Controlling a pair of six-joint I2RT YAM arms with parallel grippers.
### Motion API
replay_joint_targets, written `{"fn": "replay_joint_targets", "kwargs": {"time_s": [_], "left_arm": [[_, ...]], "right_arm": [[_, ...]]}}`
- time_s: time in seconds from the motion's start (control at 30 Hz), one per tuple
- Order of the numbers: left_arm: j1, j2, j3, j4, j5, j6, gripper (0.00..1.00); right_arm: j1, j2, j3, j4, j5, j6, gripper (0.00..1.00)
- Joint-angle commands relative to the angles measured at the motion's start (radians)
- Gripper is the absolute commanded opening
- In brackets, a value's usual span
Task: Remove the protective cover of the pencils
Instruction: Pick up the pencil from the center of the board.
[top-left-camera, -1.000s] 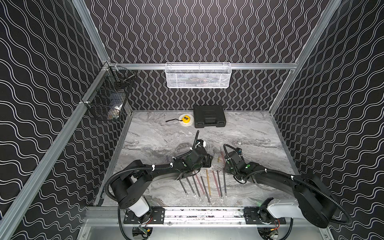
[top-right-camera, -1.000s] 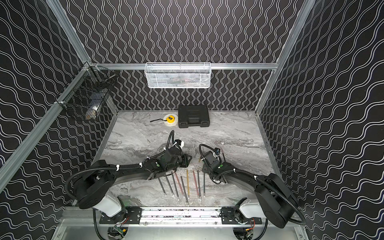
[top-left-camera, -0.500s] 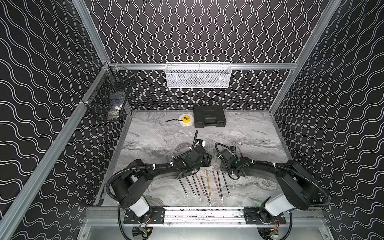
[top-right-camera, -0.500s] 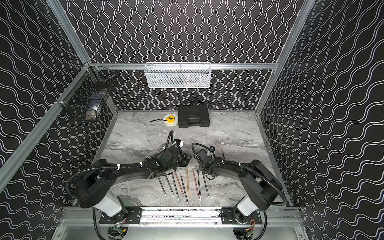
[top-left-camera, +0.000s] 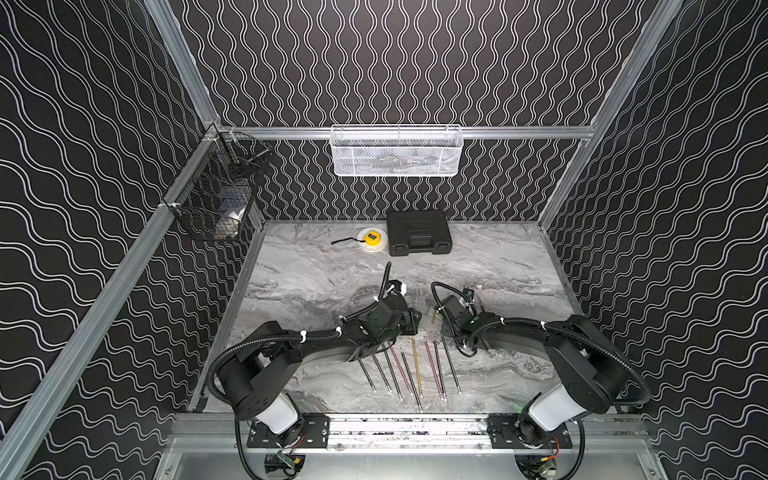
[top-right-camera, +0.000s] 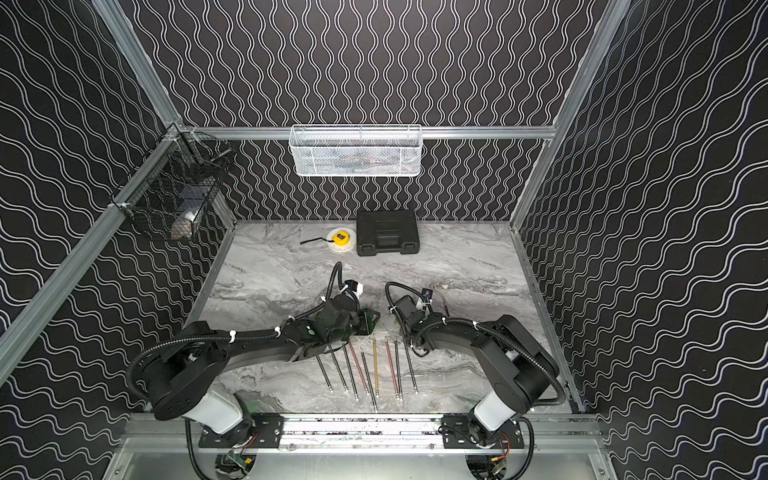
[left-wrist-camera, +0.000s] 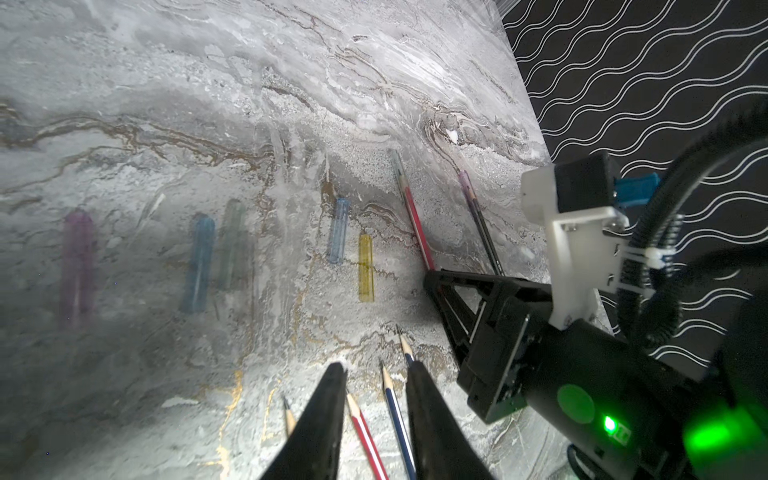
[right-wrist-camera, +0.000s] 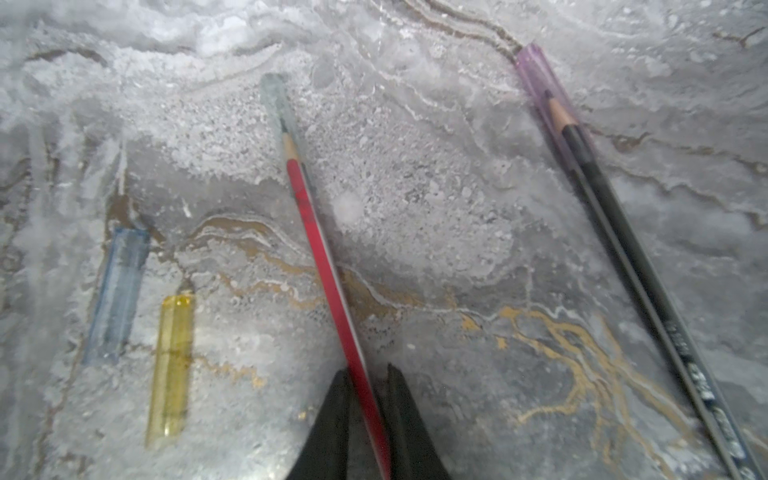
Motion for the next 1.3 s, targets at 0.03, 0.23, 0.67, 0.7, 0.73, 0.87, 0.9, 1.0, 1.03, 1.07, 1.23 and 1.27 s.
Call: {"fn": "replay_joint_targets", "kwargs": {"time_s": [0.03, 0.23, 0.67, 0.7, 0.73, 0.87, 0.9, 1.0, 1.03, 1.07, 1.23, 1.27], "left_arm": [[0.002, -0.024, -0.013, 0.036, 0.004, -0.009, 0.31], [0.005, -0.043, -0.03, 0.053, 0.016, -0.009, 0.31], [0.02, -0.122, -0.092, 0.081, 0.035, -0.004, 0.3], [0.02, -0.129, -0.087, 0.071, 0.036, -0.003, 0.3], [0.02, -0.137, -0.085, 0.067, 0.043, 0.002, 0.3], [0.02, -0.164, -0.127, 0.125, 0.075, -0.001, 0.3], [0.02, -0.171, -0.14, 0.156, 0.085, -0.004, 0.31], [0.02, -0.186, -0.171, 0.21, 0.107, -0.01, 0.33], [0.02, -0.188, -0.168, 0.214, 0.115, -0.012, 0.34], [0.02, -0.186, -0.161, 0.218, 0.124, -0.012, 0.34], [0.02, -0.152, -0.183, 0.339, 0.2, -0.029, 0.36], [0.019, -0.143, -0.19, 0.37, 0.214, -0.033, 0.37]], "right_arm": [[0.0, -0.005, -0.013, -0.069, -0.07, 0.01, 0.09], [0.0, -0.02, -0.016, -0.057, -0.069, 0.002, 0.0], [0.001, -0.221, -0.112, -0.002, -0.053, -0.047, 0.0], [0.001, -0.255, -0.124, 0.004, -0.061, -0.058, 0.0], [0.002, -0.296, -0.138, 0.007, -0.067, -0.065, 0.0], [0.013, -0.462, -0.239, 0.079, -0.11, -0.081, 0.0], [0.018, -0.502, -0.268, 0.102, -0.125, -0.083, 0.0], [0.021, -0.626, -0.344, 0.159, -0.175, -0.087, 0.0], [0.022, -0.662, -0.355, 0.16, -0.187, -0.088, 0.0], [0.022, -0.69, -0.36, 0.155, -0.199, -0.09, 0.0], [0.045, -0.778, -0.411, 0.209, -0.273, -0.108, 0.0], [0.051, -0.79, -0.421, 0.221, -0.28, -0.112, 0.0]]}}
